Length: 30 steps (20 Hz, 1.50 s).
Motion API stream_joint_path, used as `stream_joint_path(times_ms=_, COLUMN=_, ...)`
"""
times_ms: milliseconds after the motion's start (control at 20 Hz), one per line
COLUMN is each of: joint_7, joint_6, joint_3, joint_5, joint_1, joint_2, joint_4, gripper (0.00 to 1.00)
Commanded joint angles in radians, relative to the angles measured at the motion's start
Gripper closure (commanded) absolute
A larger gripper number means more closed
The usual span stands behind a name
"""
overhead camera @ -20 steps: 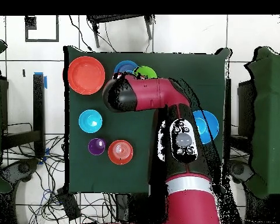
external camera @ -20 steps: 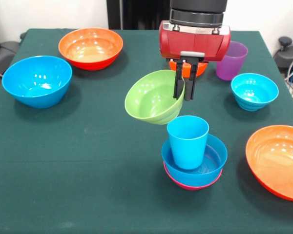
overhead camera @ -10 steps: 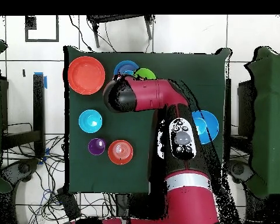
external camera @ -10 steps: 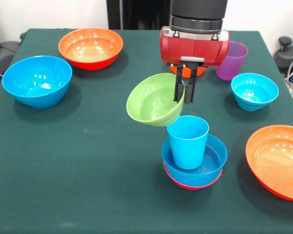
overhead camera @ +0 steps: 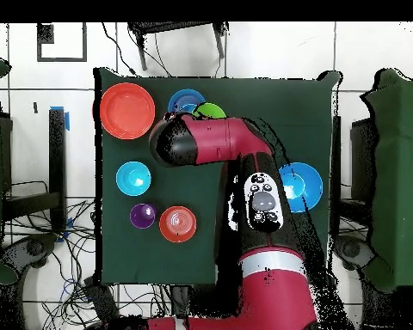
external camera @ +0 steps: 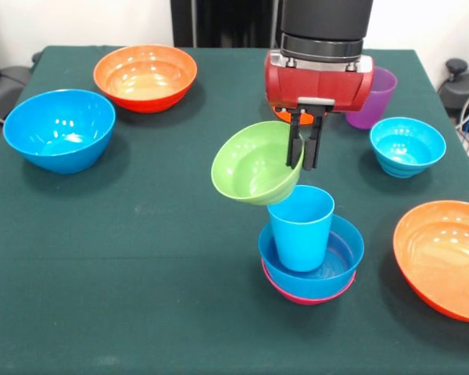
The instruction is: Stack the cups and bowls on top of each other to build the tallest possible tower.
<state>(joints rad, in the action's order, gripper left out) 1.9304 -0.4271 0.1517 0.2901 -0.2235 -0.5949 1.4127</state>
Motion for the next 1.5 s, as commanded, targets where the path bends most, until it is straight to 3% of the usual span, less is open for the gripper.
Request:
stream_joint_path(times_ms=50, joint_7=-0.003, joint_6=0.018, joint_3=0.047, joint_5=0.054, joint_1=0.017, joint_2=0.036, joint_4=0.016, gripper=1.00)
stream_joint_path(times_ms=300, joint_7=-0.014, joint_6=-0.021, joint_3=0.049, joint_5=0.044, joint_1=0.017, joint_2=0.015, joint_4=0.019, gripper=1.00)
stream_joint_path(times_ms=1500, joint_7=0.021, joint_6=0.012, joint_3=0.025, joint_5=0.049, joint_1=0.046, joint_2=0.041, joint_4=0.003, gripper=1.00)
